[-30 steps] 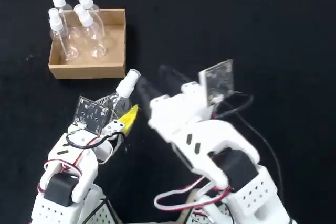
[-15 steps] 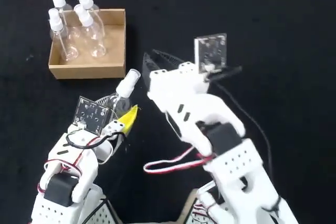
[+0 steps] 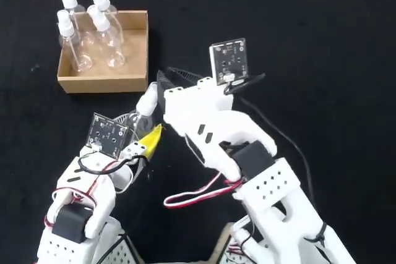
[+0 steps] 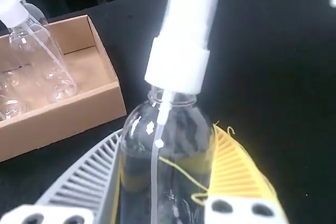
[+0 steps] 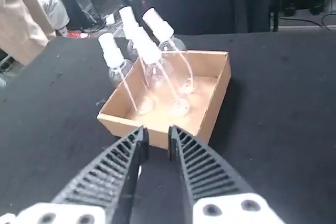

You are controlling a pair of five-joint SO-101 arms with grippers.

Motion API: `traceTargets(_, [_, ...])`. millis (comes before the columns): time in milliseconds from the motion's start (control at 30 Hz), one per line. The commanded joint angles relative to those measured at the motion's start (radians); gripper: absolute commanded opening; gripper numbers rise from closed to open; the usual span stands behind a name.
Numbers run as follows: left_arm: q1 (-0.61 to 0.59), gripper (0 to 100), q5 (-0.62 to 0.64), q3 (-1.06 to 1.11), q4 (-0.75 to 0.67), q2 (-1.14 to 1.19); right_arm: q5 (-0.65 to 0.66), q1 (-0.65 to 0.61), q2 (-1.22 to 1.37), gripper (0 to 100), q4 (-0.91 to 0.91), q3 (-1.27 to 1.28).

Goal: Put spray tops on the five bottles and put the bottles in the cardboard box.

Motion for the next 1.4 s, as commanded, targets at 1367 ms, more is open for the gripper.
traceTargets(1367, [-0.237,9,0.026,-0.010,-0.404,0.003,0.140,0.311,-0.150,7.4,0.195,0.102])
